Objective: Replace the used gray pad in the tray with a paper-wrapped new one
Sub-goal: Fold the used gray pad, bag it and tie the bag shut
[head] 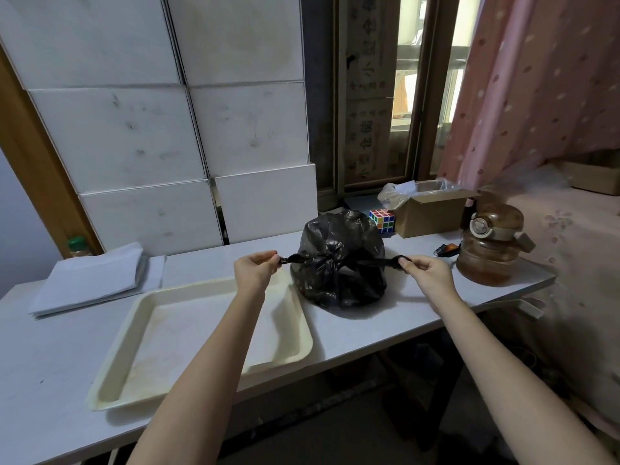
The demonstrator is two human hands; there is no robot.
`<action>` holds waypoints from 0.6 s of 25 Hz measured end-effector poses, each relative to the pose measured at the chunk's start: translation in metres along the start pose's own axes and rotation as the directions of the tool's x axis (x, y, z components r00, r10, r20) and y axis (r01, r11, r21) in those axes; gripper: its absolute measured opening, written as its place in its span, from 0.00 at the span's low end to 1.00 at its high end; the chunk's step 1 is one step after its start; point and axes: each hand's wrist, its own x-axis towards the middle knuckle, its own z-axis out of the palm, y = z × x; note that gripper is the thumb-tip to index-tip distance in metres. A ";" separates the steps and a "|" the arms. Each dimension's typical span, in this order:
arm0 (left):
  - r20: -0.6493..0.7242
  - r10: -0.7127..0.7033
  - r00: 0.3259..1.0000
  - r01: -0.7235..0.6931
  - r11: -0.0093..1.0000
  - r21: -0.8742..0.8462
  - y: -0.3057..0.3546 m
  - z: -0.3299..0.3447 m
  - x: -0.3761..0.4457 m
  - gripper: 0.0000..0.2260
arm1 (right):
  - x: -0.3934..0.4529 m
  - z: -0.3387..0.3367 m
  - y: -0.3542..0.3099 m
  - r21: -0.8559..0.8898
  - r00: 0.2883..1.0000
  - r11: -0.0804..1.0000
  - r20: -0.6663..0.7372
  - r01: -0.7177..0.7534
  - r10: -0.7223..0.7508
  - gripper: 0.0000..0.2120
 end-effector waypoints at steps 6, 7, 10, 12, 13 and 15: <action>-0.036 -0.044 0.998 0.045 0.999 0.031 0.002 -0.004 0.036 0.09 | 0.026 -0.020 0.017 0.002 0.988 0.993 -0.094 -0.120 0.120 0.07; -0.046 -0.068 0.997 0.069 0.997 0.017 0.002 -0.003 0.041 0.09 | 0.031 -0.020 0.020 -0.002 0.985 0.991 -0.107 -0.133 0.132 0.06; -0.060 -0.104 0.993 0.104 0.995 -0.004 -0.001 -0.001 0.053 0.10 | 0.041 -0.022 0.029 -0.004 0.977 0.988 -0.145 -0.156 0.154 0.02; -0.079 -0.113 0.990 0.113 0.994 -0.008 -0.004 0.000 0.060 0.09 | 0.049 -0.023 0.033 0.015 0.970 0.985 -0.170 -0.172 0.172 0.06; -0.092 -0.120 0.989 0.120 0.993 -0.005 -0.006 0.000 0.063 0.09 | 0.053 -0.024 0.036 0.023 0.965 0.982 -0.184 -0.186 0.187 0.08; -0.102 -0.126 0.987 0.126 0.992 -0.007 -0.009 0.000 0.069 0.09 | 0.059 -0.029 0.042 0.038 0.954 0.977 -0.211 -0.212 0.215 0.11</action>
